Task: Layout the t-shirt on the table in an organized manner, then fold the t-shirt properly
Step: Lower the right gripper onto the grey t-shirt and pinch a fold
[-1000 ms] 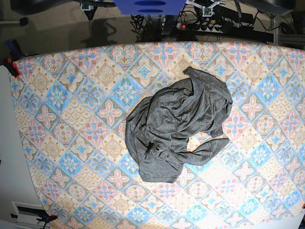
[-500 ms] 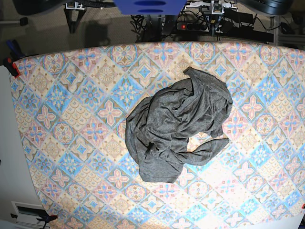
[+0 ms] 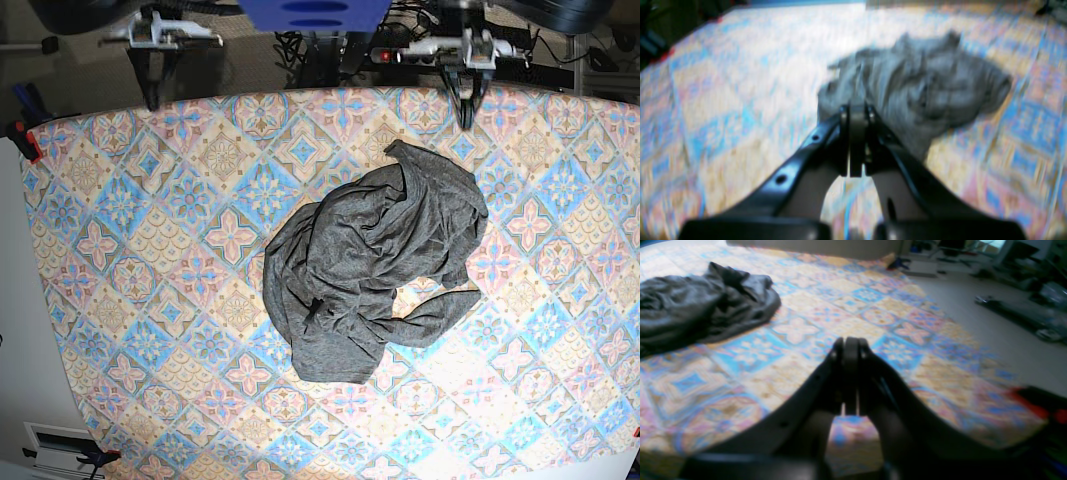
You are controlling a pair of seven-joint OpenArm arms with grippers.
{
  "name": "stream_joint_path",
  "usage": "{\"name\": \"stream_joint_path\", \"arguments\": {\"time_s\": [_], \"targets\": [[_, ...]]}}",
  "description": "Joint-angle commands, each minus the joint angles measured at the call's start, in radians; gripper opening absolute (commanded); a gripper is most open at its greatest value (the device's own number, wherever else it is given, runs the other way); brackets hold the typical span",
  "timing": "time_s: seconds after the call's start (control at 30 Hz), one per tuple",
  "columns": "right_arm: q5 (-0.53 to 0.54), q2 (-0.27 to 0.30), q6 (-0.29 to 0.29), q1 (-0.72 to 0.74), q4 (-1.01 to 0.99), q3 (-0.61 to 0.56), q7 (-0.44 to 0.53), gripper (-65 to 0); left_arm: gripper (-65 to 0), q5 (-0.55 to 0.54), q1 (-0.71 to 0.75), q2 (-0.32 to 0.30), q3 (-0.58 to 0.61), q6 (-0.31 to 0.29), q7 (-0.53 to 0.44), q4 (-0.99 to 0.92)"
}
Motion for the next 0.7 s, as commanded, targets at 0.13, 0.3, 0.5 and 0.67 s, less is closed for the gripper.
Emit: {"name": "stream_joint_path", "arguments": {"time_s": [0.13,0.3,0.5,0.67], "targets": [[0.005,0.003,-0.001,-0.061,0.160,-0.103,-0.218,-65.0,-65.0,-0.003,0.016,-0.002,-0.009,0.000,0.292,0.198],[0.004,0.075,0.095,-0.053,0.181,-0.203,-0.426,-65.0,-64.7,-0.003,-0.008,-0.007,-0.043,0.000,0.448,0.207],[0.004,0.095,0.102,0.082,0.183,-0.307,-0.642,-64.8,-64.7,-0.004,-0.030,-0.007,-0.100,-0.002,0.577,0.207],[0.004,0.095,0.102,0.186,0.184,-0.366,-0.808,-64.5,-64.7,-0.004,-0.028,-0.007,-0.124,-0.002,0.579,0.205]]}}
